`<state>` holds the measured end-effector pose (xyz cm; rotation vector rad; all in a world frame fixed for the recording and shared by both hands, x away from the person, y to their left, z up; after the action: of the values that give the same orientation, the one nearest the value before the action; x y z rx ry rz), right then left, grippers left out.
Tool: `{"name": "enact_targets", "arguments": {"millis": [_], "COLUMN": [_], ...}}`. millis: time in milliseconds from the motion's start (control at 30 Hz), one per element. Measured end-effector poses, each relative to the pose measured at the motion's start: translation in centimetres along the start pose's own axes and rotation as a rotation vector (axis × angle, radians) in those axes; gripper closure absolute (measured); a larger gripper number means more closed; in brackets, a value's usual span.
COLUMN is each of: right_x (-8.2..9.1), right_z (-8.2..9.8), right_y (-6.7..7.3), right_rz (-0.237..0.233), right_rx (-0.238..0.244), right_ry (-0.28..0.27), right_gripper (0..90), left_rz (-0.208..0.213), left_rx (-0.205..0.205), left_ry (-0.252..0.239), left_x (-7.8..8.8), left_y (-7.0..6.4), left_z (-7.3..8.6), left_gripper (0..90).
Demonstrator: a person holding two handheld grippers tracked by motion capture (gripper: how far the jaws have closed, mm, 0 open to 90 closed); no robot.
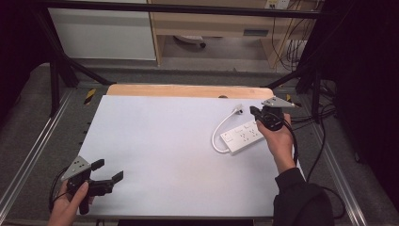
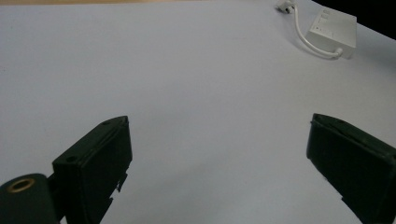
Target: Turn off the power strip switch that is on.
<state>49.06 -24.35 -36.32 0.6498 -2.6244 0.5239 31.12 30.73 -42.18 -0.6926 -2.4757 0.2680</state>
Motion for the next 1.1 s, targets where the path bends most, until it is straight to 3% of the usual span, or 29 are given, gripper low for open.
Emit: {"name": "enact_targets", "arguments": {"millis": [733, 1100], "right_x": [-3.5, -4.3], "right_z": [1.0, 1.7], "right_y": [0.4, 0.6], "right_rz": [-0.024, -0.024], "right_rx": [-0.012, -0.02], "right_ry": [0.106, 0.121], "right_gripper": [90.0, 90.0], "left_rz": [0.001, 0.004], "left_rx": [-0.002, -0.002], "left_ry": [0.0, -0.001], "left_x": [0.0, 0.1], "left_y": [0.0, 0.0], "left_z": [0.0, 0.0], "left_gripper": [6.7, 6.7]}}
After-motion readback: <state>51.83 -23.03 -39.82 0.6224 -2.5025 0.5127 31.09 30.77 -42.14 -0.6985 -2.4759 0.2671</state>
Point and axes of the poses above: each handheld gripper's, and its own axes: x roughly backward along the jaws, z roughly out of its underside, y roughly to its left, the point moved 1 cm from there along -x, roughly forward along the jaws, and after that the axes turned 12 degrees about x, right-handed, at the moved point
